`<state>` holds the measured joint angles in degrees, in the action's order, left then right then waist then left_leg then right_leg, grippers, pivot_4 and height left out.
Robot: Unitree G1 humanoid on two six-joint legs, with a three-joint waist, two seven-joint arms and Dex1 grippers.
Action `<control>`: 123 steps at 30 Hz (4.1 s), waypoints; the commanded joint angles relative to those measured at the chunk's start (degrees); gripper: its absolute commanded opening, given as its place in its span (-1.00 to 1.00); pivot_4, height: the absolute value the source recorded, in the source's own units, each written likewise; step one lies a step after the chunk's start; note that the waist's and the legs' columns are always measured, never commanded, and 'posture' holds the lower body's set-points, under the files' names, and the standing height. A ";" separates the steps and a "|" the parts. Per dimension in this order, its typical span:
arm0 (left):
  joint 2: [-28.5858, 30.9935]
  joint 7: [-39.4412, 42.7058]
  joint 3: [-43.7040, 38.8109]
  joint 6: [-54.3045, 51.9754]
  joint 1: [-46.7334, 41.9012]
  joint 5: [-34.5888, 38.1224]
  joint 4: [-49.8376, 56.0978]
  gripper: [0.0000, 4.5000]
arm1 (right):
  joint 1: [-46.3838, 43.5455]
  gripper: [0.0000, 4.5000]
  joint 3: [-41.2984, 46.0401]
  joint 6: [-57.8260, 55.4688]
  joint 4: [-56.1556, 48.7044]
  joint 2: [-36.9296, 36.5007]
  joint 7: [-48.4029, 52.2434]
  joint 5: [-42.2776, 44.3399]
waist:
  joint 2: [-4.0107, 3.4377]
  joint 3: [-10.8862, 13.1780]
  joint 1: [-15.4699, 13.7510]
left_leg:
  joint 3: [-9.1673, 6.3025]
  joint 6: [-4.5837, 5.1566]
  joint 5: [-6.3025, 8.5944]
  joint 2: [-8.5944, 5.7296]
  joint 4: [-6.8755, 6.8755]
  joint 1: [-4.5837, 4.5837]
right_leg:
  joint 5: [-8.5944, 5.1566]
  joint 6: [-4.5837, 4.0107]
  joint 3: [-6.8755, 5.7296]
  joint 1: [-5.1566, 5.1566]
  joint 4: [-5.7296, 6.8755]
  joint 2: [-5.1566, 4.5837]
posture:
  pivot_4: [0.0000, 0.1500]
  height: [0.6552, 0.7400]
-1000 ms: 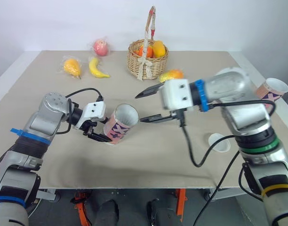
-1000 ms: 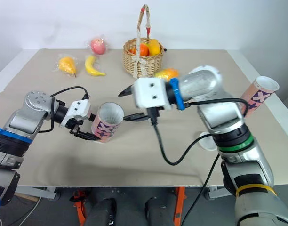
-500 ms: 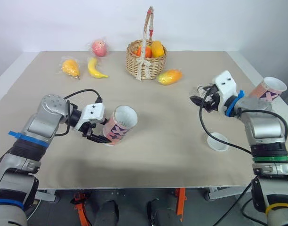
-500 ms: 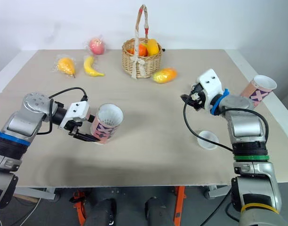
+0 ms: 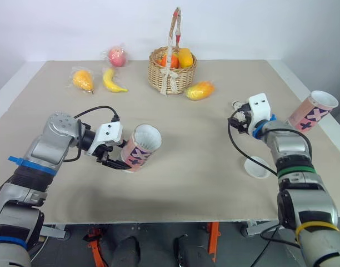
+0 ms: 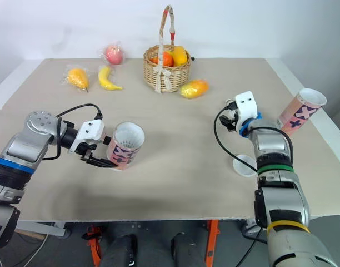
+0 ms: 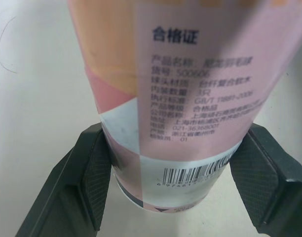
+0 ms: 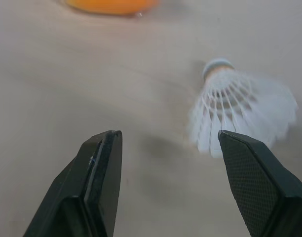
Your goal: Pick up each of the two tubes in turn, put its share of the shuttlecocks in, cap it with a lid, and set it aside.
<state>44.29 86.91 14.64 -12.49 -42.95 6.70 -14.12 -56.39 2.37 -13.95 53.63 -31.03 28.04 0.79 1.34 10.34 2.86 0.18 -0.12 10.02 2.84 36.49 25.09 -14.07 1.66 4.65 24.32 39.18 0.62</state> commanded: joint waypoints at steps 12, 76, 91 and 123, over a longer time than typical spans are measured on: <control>1.28 -0.35 -1.09 -1.93 0.32 0.52 2.91 0.45 | -12.04 -0.31 2.40 8.12 18.04 3.30 -6.48 -0.88 | 0.00 0.00 0.02 | 0.00 0.00 0.00 -0.01 -0.07 0.01 | 0.04 -0.11 0.01 0.01 -0.02 -0.01 | 1.00 1.00; 1.34 -0.94 -1.27 -1.81 0.87 1.07 3.43 0.45 | -13.61 0.23 7.17 11.53 22.21 2.82 -12.83 -2.03 | -0.02 0.01 0.15 | 0.03 0.00 0.00 -0.06 -0.08 -0.01 | 0.05 -0.10 0.06 0.01 -0.02 -0.05 | 1.00 1.00; 0.65 -1.78 -0.92 -1.49 0.99 1.31 2.87 0.45 | -13.09 -0.96 7.34 12.62 21.95 3.19 -12.22 -2.86 | -0.02 0.01 0.14 | 0.02 0.00 0.00 -0.06 -0.10 0.00 | 0.04 -0.09 0.05 0.01 -0.02 -0.06 | 1.00 1.00; 0.25 -1.91 -1.20 -2.14 2.20 1.35 4.10 0.45 | 30.72 -0.96 1.36 -5.91 -56.77 -15.39 31.43 13.67 | -0.08 0.03 -0.29 | -0.04 0.02 -0.04 -0.01 0.08 -0.03 | -0.08 0.29 -0.02 -0.08 -0.01 -0.01 | 1.00 1.00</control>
<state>43.95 85.12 13.78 -14.23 -40.58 7.86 -11.67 -25.13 2.37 -20.98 -2.88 -45.68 60.11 14.48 1.26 10.37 2.57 0.14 -0.10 9.99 2.83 36.58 25.05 -14.15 1.94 4.63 24.23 39.18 0.62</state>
